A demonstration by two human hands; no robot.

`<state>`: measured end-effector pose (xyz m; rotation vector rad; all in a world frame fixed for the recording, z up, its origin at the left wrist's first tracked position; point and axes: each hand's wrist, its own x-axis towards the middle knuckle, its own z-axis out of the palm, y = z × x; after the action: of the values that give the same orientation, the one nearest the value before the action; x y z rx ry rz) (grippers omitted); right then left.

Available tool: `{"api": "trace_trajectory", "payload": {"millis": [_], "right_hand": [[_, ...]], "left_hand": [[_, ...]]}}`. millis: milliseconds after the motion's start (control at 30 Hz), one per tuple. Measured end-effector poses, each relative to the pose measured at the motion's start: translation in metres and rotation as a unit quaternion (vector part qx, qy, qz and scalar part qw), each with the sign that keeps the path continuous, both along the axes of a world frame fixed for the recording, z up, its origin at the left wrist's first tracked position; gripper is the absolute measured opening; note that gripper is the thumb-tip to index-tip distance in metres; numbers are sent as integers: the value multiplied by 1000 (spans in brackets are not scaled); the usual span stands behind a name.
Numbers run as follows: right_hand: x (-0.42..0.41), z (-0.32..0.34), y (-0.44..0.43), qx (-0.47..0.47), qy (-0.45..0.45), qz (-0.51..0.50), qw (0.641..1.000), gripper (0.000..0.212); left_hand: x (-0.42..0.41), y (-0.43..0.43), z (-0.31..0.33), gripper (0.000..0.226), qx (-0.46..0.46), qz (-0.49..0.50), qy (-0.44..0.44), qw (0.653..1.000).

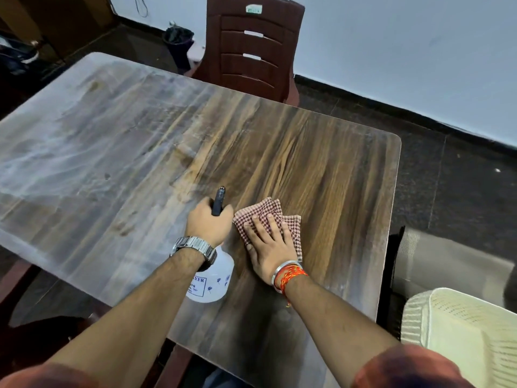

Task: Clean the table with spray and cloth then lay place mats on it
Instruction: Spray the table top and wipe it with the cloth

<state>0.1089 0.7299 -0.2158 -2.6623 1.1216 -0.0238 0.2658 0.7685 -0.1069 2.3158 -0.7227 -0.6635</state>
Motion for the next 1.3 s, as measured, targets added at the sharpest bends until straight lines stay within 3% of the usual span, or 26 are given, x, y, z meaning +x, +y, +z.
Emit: {"api": "trace_trajectory", "payload": {"millis": [233,467,700,867,1000,1133,1233,1300], "right_hand": [[73,-4,-51,3,5,-19,1000,53],[128,-6,-124,0,-5,-57,998,54],[148,-8,-210,-5,-20,-112,993,51],[126,-4,-286,-11,-2,-162,987,53],[48,-1,-343,-15,15,-302,953,55],[-49,3,-372,17,35,-451,891,57],[-60,4,-373,38,37,-508,860,58],[-28,7,-367,41,17,-510,859,58]], "left_hand": [[41,-35,1,27,-29,-17,-47,998],[76,-98,-6,33,-52,-55,-38,996],[81,-184,-5,32,-95,-82,-54,991],[72,-229,-7,28,-149,-49,-17,988],[62,-243,-10,26,-178,-39,-23,983],[68,-239,-15,26,-205,-31,-34,978],[74,-231,-18,26,-224,-7,-17,974],[73,-226,-18,26,-239,-7,-15,971]]}}
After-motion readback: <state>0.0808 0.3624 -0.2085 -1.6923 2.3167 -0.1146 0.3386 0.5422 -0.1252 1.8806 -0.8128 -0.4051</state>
